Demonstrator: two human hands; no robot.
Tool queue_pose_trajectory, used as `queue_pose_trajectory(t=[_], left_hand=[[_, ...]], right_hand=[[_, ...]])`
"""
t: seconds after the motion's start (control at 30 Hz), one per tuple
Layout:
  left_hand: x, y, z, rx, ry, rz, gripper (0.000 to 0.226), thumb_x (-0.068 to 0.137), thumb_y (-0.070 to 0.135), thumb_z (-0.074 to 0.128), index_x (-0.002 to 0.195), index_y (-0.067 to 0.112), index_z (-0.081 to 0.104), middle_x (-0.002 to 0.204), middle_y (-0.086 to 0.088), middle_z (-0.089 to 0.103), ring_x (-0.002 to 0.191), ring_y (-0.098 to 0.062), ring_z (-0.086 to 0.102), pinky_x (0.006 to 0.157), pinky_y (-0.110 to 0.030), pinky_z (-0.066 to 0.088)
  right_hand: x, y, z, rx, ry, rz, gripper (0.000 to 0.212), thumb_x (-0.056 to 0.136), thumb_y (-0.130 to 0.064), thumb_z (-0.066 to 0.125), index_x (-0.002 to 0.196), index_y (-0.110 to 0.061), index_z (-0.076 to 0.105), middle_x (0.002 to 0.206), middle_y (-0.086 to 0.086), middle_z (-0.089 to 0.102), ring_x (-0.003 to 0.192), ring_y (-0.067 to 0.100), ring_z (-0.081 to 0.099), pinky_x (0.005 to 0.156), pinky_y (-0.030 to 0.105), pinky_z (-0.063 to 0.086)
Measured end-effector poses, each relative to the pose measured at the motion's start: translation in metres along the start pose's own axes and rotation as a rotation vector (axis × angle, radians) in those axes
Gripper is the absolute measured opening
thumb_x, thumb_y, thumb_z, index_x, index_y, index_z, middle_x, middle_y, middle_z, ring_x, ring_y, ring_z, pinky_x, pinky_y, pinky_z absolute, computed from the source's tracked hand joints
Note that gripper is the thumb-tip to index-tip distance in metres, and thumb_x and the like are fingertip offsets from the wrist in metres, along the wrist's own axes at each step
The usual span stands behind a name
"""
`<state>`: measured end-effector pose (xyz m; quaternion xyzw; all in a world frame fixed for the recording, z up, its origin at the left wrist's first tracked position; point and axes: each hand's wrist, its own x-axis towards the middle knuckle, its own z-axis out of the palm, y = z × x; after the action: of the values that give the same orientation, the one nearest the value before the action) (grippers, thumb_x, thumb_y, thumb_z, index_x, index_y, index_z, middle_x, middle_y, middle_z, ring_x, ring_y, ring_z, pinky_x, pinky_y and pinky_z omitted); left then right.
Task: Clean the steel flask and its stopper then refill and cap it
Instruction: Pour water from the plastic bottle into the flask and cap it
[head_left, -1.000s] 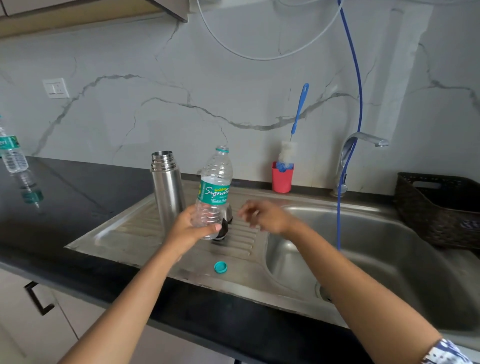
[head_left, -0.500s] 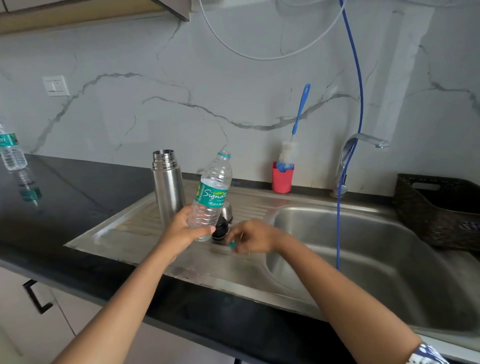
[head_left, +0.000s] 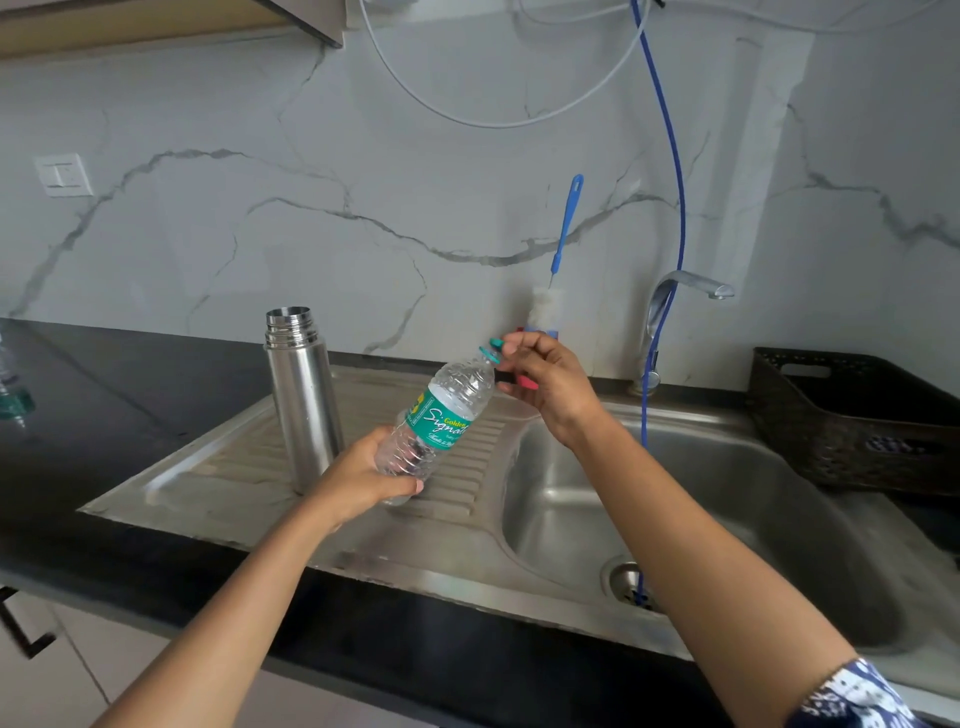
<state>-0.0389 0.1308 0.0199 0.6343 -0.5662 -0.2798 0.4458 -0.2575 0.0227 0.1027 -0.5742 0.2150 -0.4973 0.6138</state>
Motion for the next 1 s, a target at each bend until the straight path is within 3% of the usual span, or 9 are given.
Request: queue_pose_trajectory(t=[0.17,0.27,0.33,0.4,0.5,0.67,0.77,0.87,1.0], left_hand=[[-0.004,0.005,0.002,0.001,-0.041,-0.006,0.073,0.042,0.036,0.083,0.111,0.028,0.059,0.102,0.002,0.073,0.095,-0.017,0.069,0.096,-0.045,0.050],[-0.006,0.006,-0.003,0.054,-0.078,-0.028,0.070,0.048,0.028,0.083,0.113,0.028,0.058,0.100,0.004,0.073,0.092,-0.012,0.069,0.093,-0.039,0.052],[-0.006,0.004,-0.009,0.105,-0.109,-0.047,0.074,0.045,0.035,0.084,0.114,0.027,0.058,0.099,0.006,0.073,0.092,-0.012,0.069,0.092,-0.039,0.052],[-0.006,0.003,-0.015,0.129,-0.145,-0.055,0.074,0.043,0.040,0.083,0.112,0.028,0.059,0.100,0.006,0.073,0.094,-0.013,0.069,0.095,-0.042,0.051],[-0.006,0.008,-0.017,0.137,-0.192,-0.046,0.075,0.043,0.041,0.083,0.113,0.027,0.060,0.102,0.007,0.073,0.096,-0.012,0.069,0.098,-0.040,0.049],[-0.011,0.017,-0.017,0.086,-0.289,-0.061,0.095,0.029,0.061,0.088,0.114,0.026,0.061,0.103,0.008,0.073,0.095,-0.010,0.069,0.083,-0.026,0.052],[-0.011,0.019,-0.015,0.065,-0.272,-0.054,0.095,0.029,0.065,0.087,0.112,0.027,0.062,0.102,0.009,0.074,0.094,-0.009,0.070,0.082,-0.026,0.052],[-0.010,0.019,-0.009,0.094,-0.204,-0.018,0.092,0.028,0.069,0.085,0.109,0.030,0.063,0.098,0.012,0.074,0.089,-0.007,0.070,0.084,-0.030,0.053],[-0.010,0.018,-0.003,0.111,-0.137,-0.007,0.087,0.028,0.069,0.084,0.104,0.032,0.064,0.094,0.013,0.074,0.086,-0.007,0.070,0.086,-0.034,0.053]], right_hand=[[-0.002,-0.003,-0.009,-0.132,-0.091,-0.019,0.018,0.086,-0.002,0.064,0.097,-0.017,0.063,0.081,-0.004,0.069,0.076,0.009,0.068,0.071,0.028,0.056],[0.000,-0.011,-0.021,-0.456,-0.234,-0.033,0.027,0.090,-0.007,0.061,0.113,-0.022,0.064,0.097,-0.003,0.069,0.086,0.004,0.064,0.074,0.024,0.054],[0.003,-0.016,-0.028,-0.647,-0.320,-0.061,0.031,0.090,-0.007,0.062,0.117,-0.021,0.063,0.108,0.003,0.068,0.092,0.003,0.061,0.085,0.028,0.052],[0.005,-0.020,-0.034,-0.789,-0.399,-0.110,0.032,0.088,-0.001,0.063,0.118,-0.013,0.062,0.107,0.003,0.067,0.089,-0.004,0.061,0.090,0.021,0.048],[0.004,-0.022,-0.040,-0.891,-0.454,-0.163,0.034,0.088,0.003,0.062,0.121,-0.007,0.061,0.103,0.003,0.065,0.083,-0.013,0.059,0.086,0.009,0.046],[0.003,-0.017,-0.044,-0.797,-0.507,-0.133,0.035,0.088,0.008,0.059,0.118,-0.009,0.060,0.103,0.004,0.065,0.088,-0.001,0.061,0.086,0.019,0.049],[0.000,-0.015,-0.045,-0.791,-0.472,-0.046,0.021,0.092,-0.004,0.059,0.112,-0.009,0.062,0.096,0.006,0.066,0.081,0.008,0.064,0.076,0.022,0.055],[-0.005,-0.015,-0.040,-0.967,-0.394,-0.085,0.024,0.097,-0.021,0.052,0.110,-0.001,0.058,0.092,0.010,0.060,0.073,0.009,0.056,0.061,0.018,0.050],[-0.010,-0.015,-0.033,-1.336,-0.349,-0.340,0.036,0.102,-0.035,0.035,0.099,-0.006,0.056,0.085,0.001,0.054,0.076,0.017,0.050,0.066,0.028,0.040]])
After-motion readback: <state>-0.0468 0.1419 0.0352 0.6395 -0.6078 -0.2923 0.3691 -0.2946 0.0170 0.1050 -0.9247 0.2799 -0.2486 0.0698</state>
